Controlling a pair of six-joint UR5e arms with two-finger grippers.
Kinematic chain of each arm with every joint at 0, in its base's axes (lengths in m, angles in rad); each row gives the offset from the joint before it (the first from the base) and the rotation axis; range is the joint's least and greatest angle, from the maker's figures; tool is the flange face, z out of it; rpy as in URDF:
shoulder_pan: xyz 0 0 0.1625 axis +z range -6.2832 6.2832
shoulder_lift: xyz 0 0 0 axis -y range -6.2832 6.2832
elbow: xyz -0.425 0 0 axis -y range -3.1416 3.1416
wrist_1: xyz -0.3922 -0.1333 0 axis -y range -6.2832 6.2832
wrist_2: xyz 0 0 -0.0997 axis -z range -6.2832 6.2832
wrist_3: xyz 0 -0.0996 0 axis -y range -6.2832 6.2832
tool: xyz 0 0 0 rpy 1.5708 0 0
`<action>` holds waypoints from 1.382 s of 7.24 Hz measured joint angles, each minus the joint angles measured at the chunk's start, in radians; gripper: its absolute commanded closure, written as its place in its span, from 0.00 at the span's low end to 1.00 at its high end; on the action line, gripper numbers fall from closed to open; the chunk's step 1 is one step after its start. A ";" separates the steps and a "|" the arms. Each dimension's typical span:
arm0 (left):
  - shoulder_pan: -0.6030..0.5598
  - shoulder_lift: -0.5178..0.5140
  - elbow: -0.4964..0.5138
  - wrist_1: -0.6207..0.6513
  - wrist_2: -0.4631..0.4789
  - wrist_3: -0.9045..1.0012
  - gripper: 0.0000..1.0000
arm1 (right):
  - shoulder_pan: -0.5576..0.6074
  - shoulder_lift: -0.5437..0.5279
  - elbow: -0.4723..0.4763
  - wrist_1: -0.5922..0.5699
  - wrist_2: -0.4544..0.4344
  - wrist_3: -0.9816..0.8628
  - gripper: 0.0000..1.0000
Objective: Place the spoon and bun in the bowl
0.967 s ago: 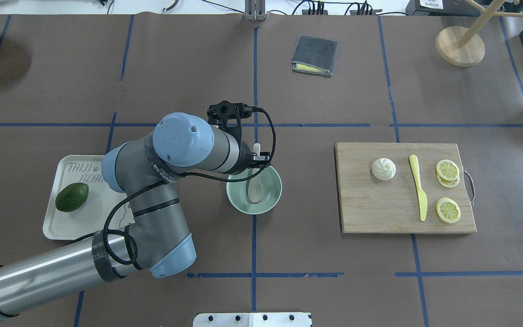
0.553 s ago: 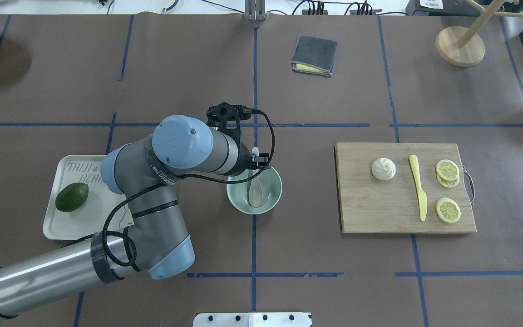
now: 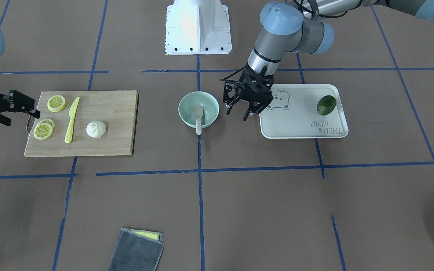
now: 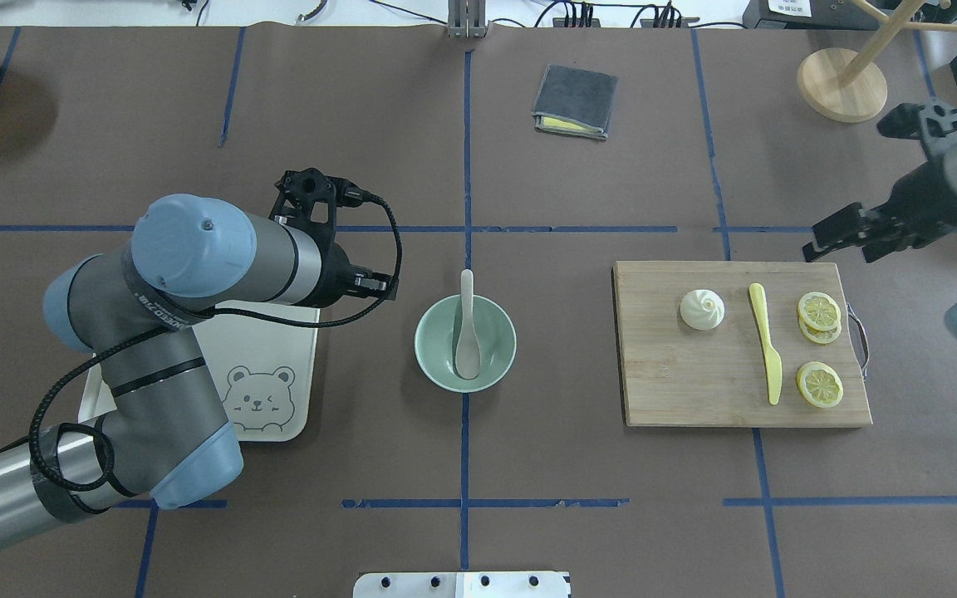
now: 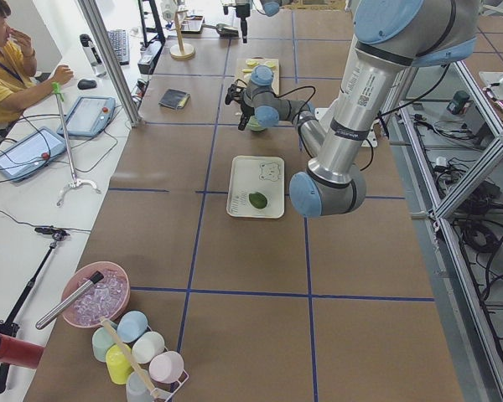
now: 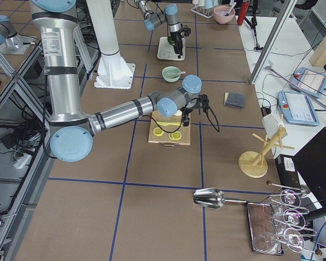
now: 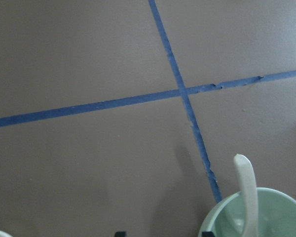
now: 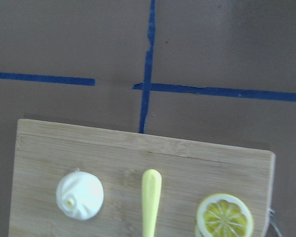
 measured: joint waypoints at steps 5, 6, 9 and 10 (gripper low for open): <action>-0.007 0.016 -0.013 0.000 0.001 0.002 0.37 | -0.225 0.074 -0.023 0.052 -0.232 0.196 0.01; -0.007 0.017 -0.013 0.000 0.001 0.002 0.36 | -0.229 0.100 -0.047 0.051 -0.237 0.224 0.01; -0.007 0.021 -0.013 0.000 0.001 0.001 0.35 | -0.249 0.119 -0.090 0.051 -0.275 0.246 0.01; -0.007 0.025 -0.013 0.000 0.001 0.001 0.35 | -0.256 0.119 -0.099 0.052 -0.279 0.247 0.01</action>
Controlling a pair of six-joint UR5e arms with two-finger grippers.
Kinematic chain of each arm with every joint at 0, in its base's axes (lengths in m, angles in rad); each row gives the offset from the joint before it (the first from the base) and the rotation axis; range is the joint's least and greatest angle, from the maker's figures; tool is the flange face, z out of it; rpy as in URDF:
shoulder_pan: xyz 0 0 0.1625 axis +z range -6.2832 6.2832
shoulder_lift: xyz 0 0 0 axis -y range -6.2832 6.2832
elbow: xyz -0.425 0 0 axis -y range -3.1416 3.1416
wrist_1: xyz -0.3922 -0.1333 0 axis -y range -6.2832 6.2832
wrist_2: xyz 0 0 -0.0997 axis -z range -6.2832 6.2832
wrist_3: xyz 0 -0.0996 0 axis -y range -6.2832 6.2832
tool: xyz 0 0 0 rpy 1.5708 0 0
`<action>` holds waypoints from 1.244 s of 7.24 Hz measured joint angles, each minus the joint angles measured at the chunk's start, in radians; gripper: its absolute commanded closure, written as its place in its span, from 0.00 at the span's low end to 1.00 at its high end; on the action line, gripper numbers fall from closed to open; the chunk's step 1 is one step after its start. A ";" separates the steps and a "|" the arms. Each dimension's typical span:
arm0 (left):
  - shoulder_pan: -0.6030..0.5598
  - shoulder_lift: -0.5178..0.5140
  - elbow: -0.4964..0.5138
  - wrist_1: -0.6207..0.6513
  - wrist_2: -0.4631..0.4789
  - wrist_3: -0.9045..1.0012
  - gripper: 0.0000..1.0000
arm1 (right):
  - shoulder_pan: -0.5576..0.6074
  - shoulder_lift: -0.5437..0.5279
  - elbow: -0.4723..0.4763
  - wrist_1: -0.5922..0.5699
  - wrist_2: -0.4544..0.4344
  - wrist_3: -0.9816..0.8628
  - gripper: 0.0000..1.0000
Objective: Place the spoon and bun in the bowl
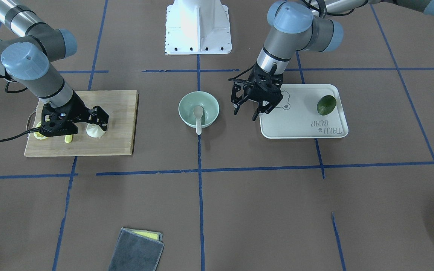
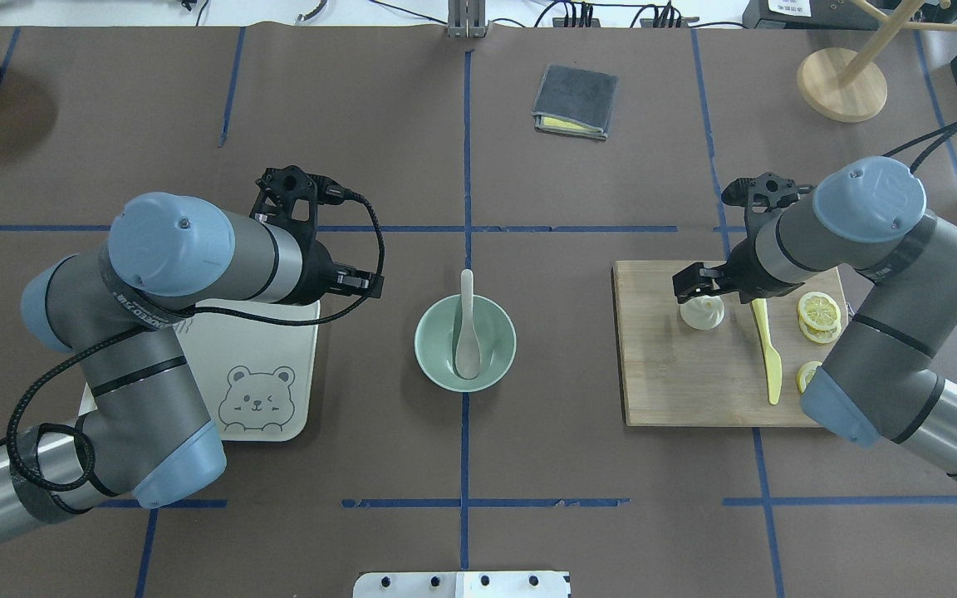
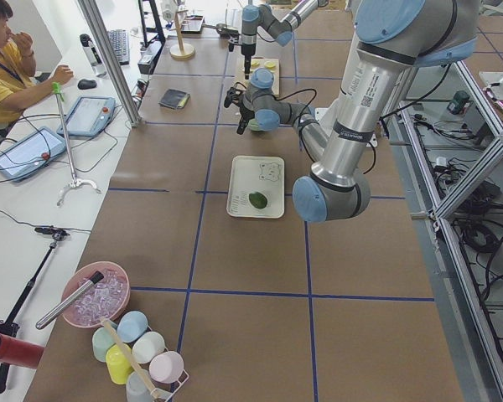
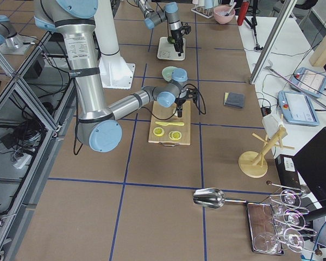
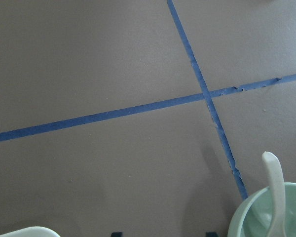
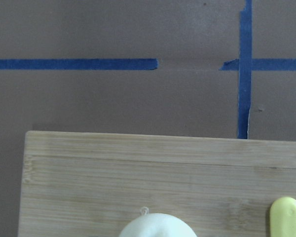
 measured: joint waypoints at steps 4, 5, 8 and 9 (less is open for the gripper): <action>0.000 0.004 0.000 -0.001 0.000 0.000 0.35 | -0.019 0.000 -0.017 0.002 -0.001 0.002 0.46; 0.000 0.004 0.000 -0.001 0.000 0.000 0.35 | -0.021 0.000 -0.017 0.002 0.000 0.002 0.68; 0.000 0.004 -0.002 -0.001 0.001 0.000 0.35 | -0.023 0.005 -0.011 0.002 0.004 0.002 0.83; 0.000 0.004 -0.003 -0.001 0.001 0.000 0.35 | -0.023 0.013 -0.008 0.001 0.005 0.004 0.82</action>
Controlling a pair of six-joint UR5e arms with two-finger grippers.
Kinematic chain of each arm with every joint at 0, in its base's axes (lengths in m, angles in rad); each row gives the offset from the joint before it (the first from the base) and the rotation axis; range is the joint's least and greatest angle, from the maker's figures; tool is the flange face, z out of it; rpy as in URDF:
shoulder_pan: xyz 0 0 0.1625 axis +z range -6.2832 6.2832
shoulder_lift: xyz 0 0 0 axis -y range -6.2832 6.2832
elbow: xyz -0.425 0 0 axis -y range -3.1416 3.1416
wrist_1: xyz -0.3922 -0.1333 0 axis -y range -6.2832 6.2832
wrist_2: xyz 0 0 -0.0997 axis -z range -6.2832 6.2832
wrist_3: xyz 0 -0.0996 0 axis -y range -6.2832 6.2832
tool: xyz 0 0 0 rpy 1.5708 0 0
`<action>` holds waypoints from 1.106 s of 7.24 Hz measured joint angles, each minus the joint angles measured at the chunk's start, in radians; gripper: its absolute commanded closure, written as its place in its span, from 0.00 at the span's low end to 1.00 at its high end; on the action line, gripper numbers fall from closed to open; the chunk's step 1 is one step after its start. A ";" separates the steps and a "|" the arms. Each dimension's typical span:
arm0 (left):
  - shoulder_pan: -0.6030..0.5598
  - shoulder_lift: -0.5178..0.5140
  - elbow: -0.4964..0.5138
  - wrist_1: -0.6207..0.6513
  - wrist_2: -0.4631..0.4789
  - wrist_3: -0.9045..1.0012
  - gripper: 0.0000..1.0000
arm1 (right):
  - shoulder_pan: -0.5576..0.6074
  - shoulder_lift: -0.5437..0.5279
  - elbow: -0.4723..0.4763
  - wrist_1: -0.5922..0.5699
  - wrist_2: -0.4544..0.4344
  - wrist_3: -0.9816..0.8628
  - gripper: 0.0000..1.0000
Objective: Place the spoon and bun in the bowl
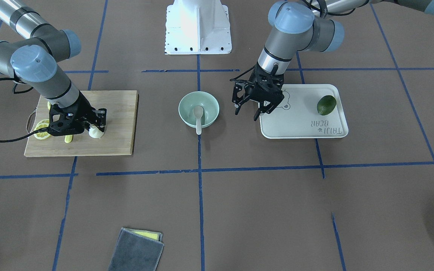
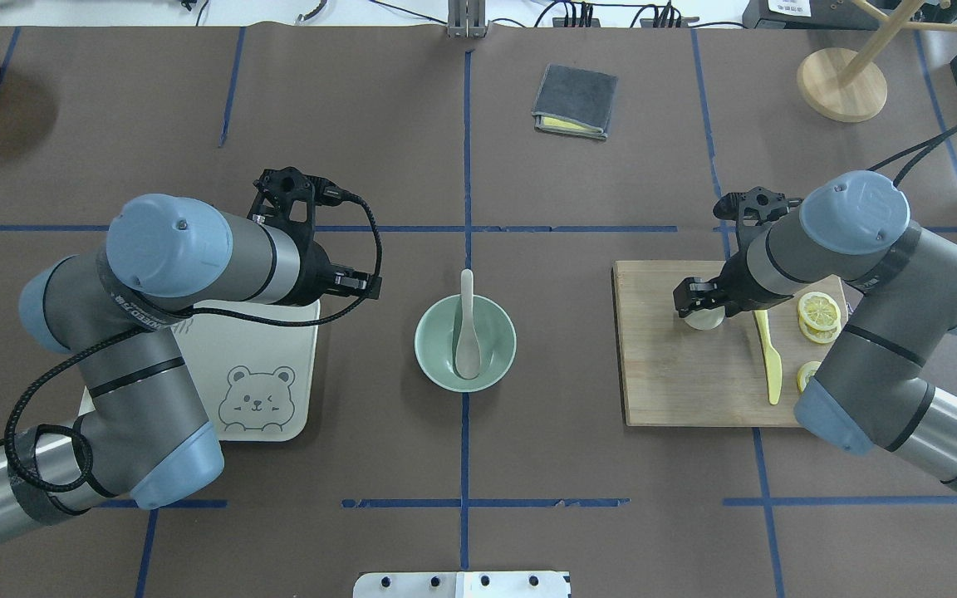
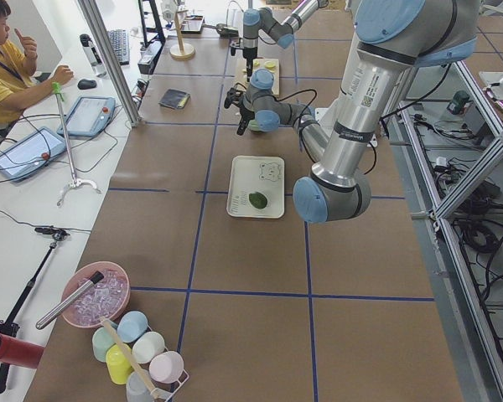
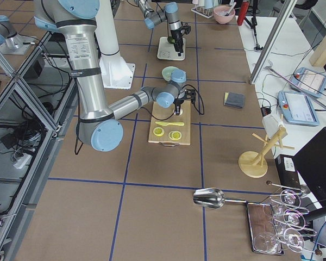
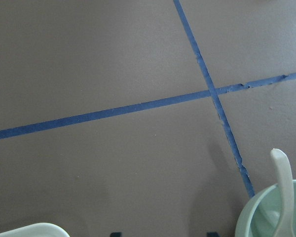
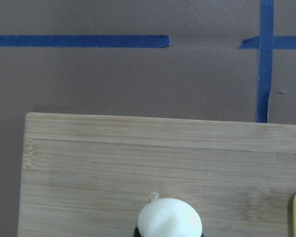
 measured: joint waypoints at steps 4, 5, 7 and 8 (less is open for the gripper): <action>-0.008 0.087 -0.100 0.000 -0.003 0.009 0.35 | -0.024 0.131 0.007 -0.003 0.003 0.203 0.80; -0.013 0.103 -0.115 0.000 -0.004 0.010 0.35 | -0.053 0.185 0.008 -0.003 0.001 0.294 0.79; -0.019 0.115 -0.126 0.000 -0.004 0.011 0.34 | -0.136 0.280 0.008 -0.002 -0.046 0.465 0.76; -0.022 0.117 -0.126 0.000 -0.004 0.011 0.34 | -0.185 0.316 0.004 -0.002 -0.089 0.518 0.73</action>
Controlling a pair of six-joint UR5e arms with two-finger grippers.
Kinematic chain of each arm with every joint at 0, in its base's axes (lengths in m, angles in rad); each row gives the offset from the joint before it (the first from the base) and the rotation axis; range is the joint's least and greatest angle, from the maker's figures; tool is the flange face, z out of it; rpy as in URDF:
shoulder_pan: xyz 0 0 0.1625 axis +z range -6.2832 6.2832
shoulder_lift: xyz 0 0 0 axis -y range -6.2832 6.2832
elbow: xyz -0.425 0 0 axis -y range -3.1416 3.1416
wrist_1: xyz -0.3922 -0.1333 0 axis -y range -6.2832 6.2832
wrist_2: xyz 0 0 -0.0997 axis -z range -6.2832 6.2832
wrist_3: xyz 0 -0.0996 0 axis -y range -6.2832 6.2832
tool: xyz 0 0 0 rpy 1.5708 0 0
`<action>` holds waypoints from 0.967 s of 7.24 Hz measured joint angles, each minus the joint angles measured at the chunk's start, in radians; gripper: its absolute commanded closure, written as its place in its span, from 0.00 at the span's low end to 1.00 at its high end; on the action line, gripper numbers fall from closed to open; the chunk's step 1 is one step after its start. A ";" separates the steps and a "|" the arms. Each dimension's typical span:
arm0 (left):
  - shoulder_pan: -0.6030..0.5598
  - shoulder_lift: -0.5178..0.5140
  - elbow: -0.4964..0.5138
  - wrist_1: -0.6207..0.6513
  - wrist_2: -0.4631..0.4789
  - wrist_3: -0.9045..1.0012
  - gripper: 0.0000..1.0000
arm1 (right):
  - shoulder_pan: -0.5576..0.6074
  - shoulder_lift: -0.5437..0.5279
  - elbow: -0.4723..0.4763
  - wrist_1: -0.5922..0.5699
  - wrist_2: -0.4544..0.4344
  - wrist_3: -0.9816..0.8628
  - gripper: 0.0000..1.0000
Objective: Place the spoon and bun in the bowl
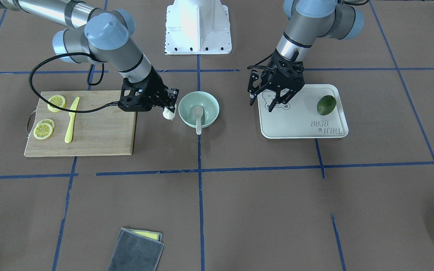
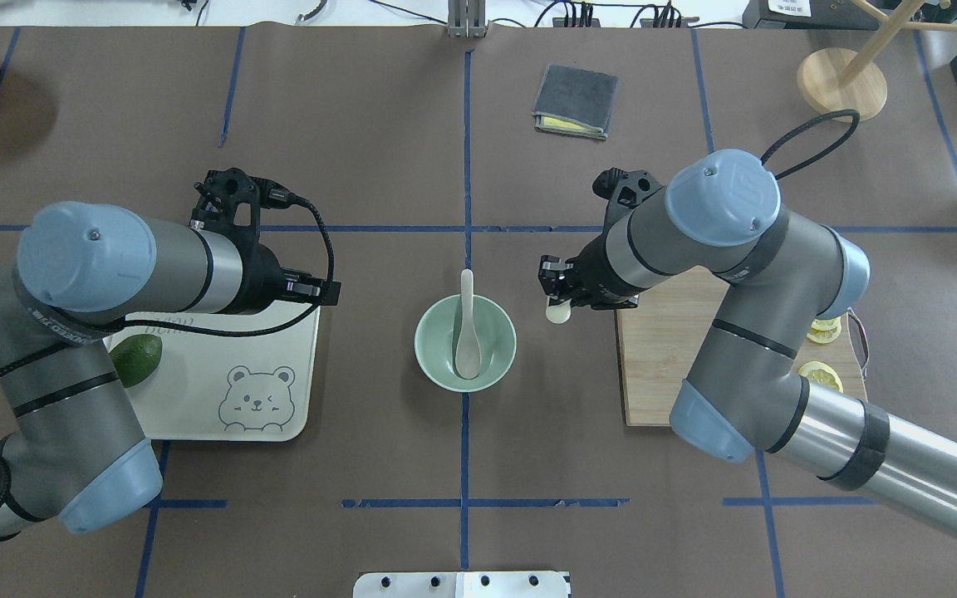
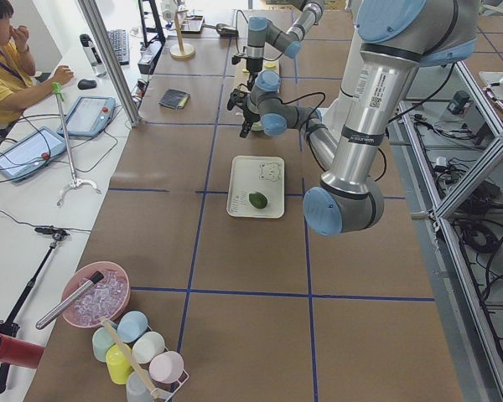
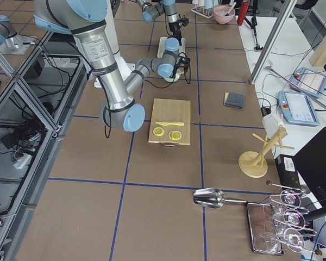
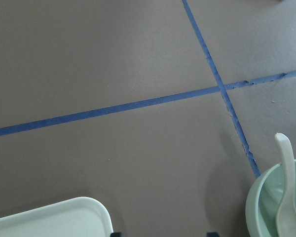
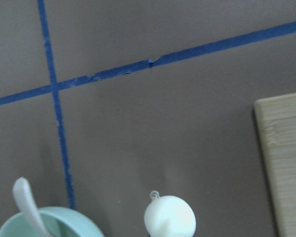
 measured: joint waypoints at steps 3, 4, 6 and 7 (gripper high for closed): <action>-0.002 0.005 -0.002 -0.001 0.000 0.000 0.33 | -0.077 0.049 -0.011 0.001 -0.077 0.059 0.54; -0.002 0.006 -0.004 0.000 0.001 0.000 0.33 | -0.083 0.053 -0.013 0.000 -0.081 0.062 0.46; -0.002 0.006 -0.009 0.000 0.001 0.000 0.33 | -0.085 0.056 -0.018 0.001 -0.084 0.064 0.40; -0.002 0.007 -0.011 0.000 0.002 0.000 0.33 | -0.085 0.057 -0.020 0.002 -0.084 0.064 0.32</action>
